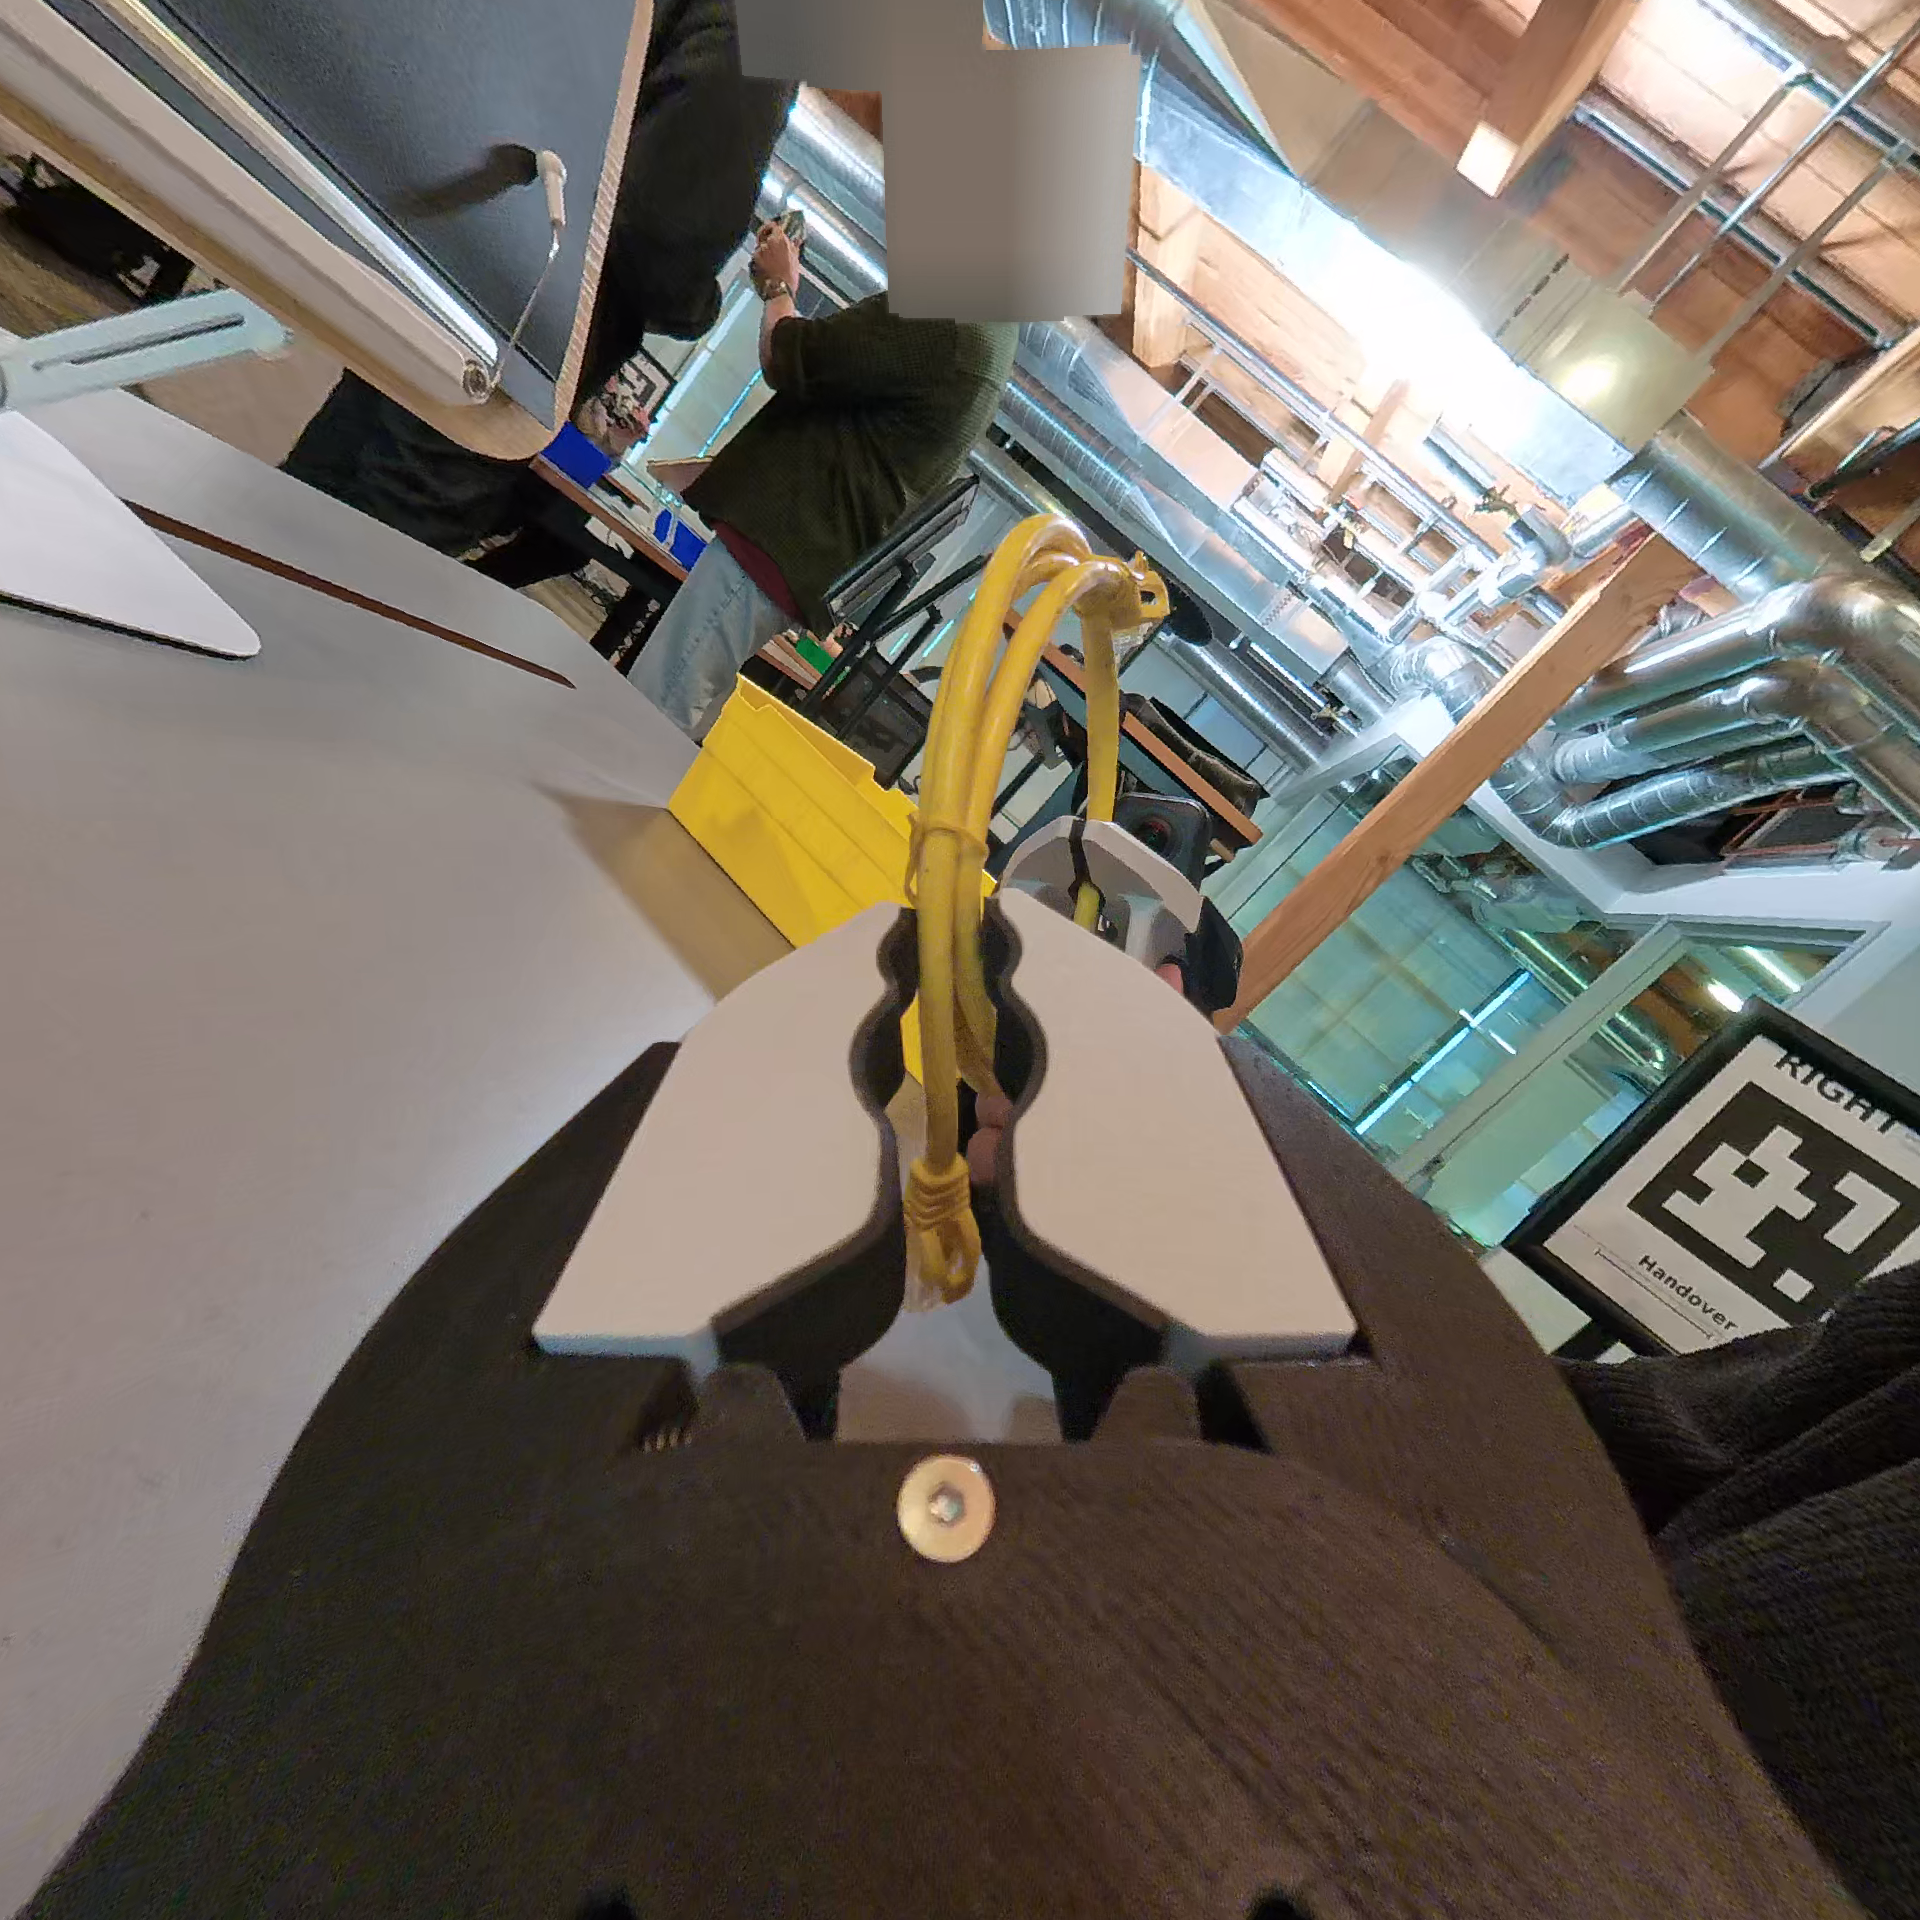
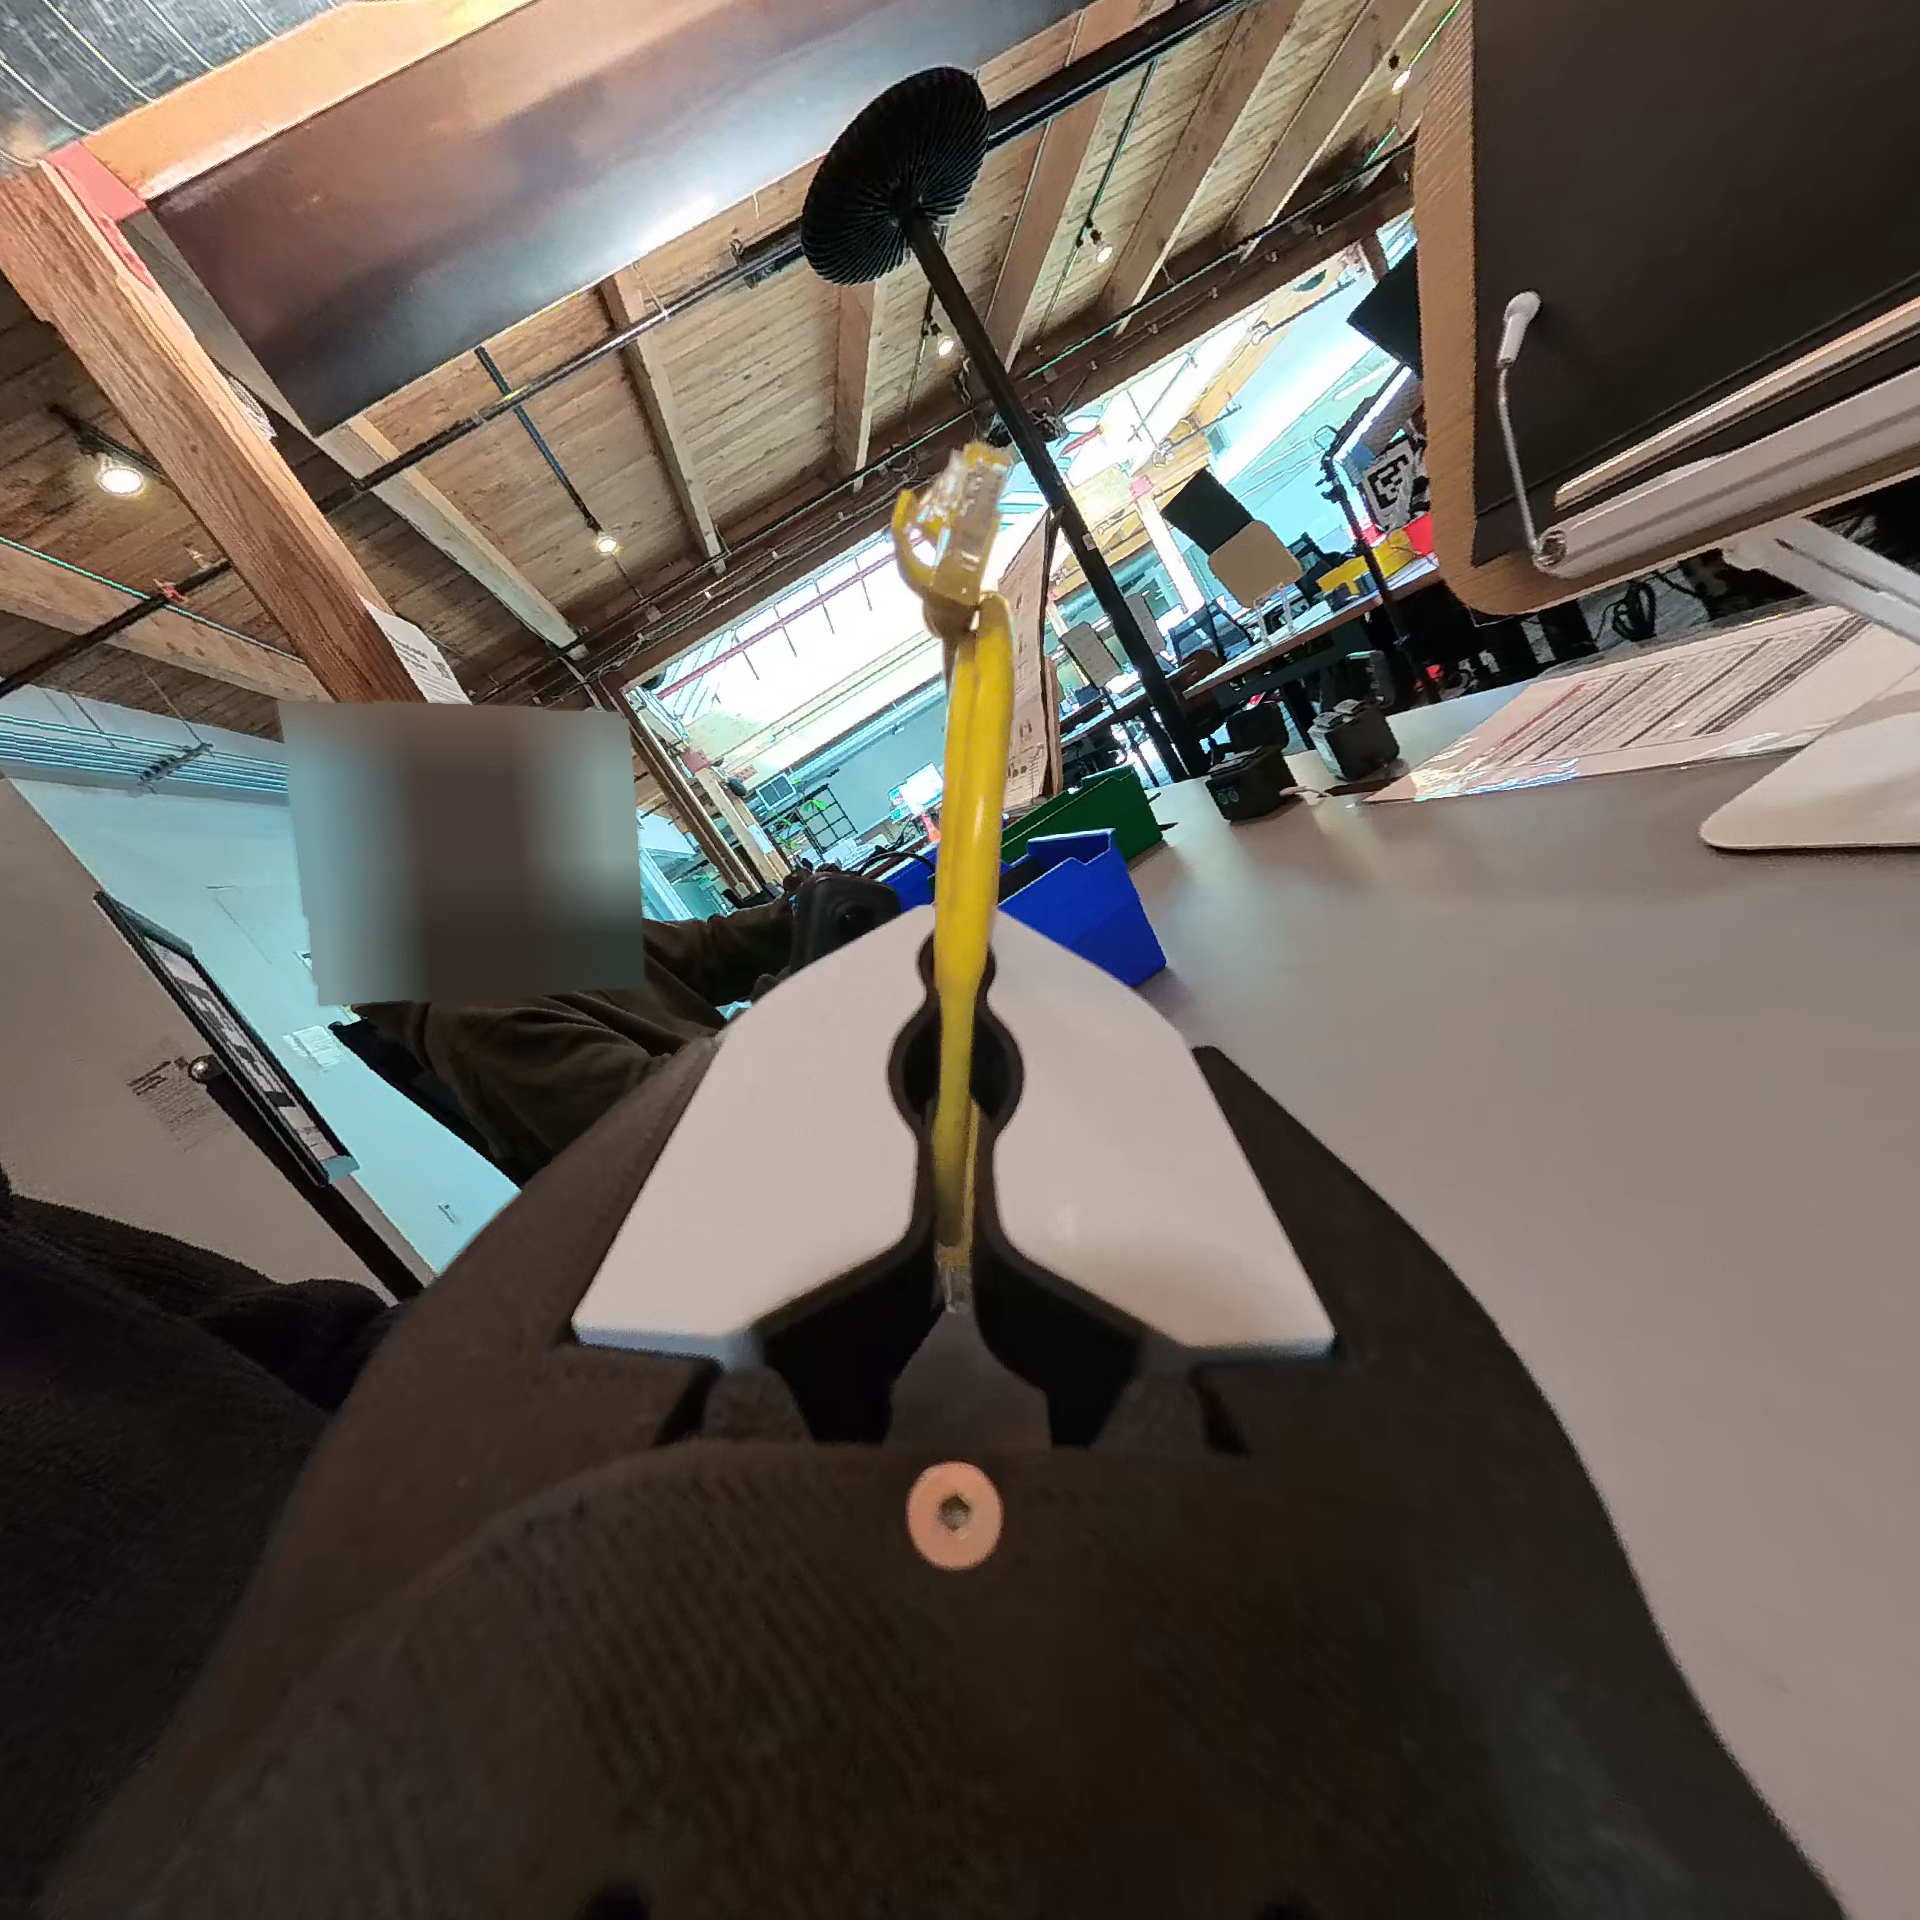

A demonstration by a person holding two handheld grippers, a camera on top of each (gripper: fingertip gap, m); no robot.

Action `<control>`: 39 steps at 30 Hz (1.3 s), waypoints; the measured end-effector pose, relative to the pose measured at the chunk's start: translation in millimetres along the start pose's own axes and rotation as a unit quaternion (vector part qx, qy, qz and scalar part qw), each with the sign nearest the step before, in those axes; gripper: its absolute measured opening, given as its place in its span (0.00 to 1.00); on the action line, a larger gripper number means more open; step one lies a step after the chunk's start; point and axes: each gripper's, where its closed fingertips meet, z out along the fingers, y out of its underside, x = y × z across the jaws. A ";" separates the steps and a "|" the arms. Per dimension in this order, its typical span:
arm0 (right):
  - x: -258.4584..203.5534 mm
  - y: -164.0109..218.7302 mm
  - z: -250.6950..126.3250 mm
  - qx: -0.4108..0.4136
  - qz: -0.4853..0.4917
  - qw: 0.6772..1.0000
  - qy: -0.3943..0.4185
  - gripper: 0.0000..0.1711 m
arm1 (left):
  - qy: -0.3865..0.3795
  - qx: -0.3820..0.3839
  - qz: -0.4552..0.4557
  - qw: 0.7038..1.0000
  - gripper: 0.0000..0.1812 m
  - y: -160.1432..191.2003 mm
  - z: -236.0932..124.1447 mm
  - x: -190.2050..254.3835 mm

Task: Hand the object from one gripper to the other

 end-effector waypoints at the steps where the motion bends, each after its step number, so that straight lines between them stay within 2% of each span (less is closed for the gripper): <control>1: 0.1 0.7 0.5 -0.001 -0.003 1.000 0.001 0.00 | -0.002 0.003 0.004 1.000 0.06 -0.9 -0.6 -0.2; 5: 1.4 3.8 2.8 -0.008 -0.009 1.000 0.006 0.00 | -0.004 0.007 0.023 1.000 0.06 -6.7 -3.4 1.5; 10: 4.1 5.0 4.3 -0.008 -0.011 1.000 0.014 0.06 | -0.005 0.009 0.033 0.999 0.06 -10.4 -5.4 2.6; 12: 5.7 2.5 3.4 -0.001 -0.013 1.000 0.019 0.11 | -0.008 0.010 0.037 0.999 0.06 -11.0 -5.7 2.2; 16: 24.4 -12.5 -6.1 0.044 -0.020 0.996 0.077 0.31 | -0.025 0.013 0.056 0.998 0.06 -15.5 -8.6 -1.9; 19: 37.0 -26.5 -18.6 0.075 -0.036 0.989 0.123 0.37 | -0.044 0.022 0.065 0.997 0.06 -23.5 -14.2 -8.2; 23: 47.0 -33.0 -27.9 0.063 -0.103 0.975 0.189 0.39 | -0.092 0.016 0.077 0.993 0.06 -29.4 -22.1 -24.8; 27: 53.2 -22.6 -24.8 -0.016 -0.223 0.941 0.253 0.38 | -0.154 -0.034 0.076 0.985 0.06 -20.8 -28.3 -47.7; 32: 54.0 -2.0 -15.3 -0.106 -0.343 0.891 0.277 0.35 | -0.140 -0.052 0.043 0.988 0.06 -14.3 -27.2 -48.8; 39: 58.2 11.9 -12.8 -0.159 -0.388 0.861 0.288 0.33 | -0.128 -0.095 0.050 0.986 0.06 -1.3 -22.6 -45.8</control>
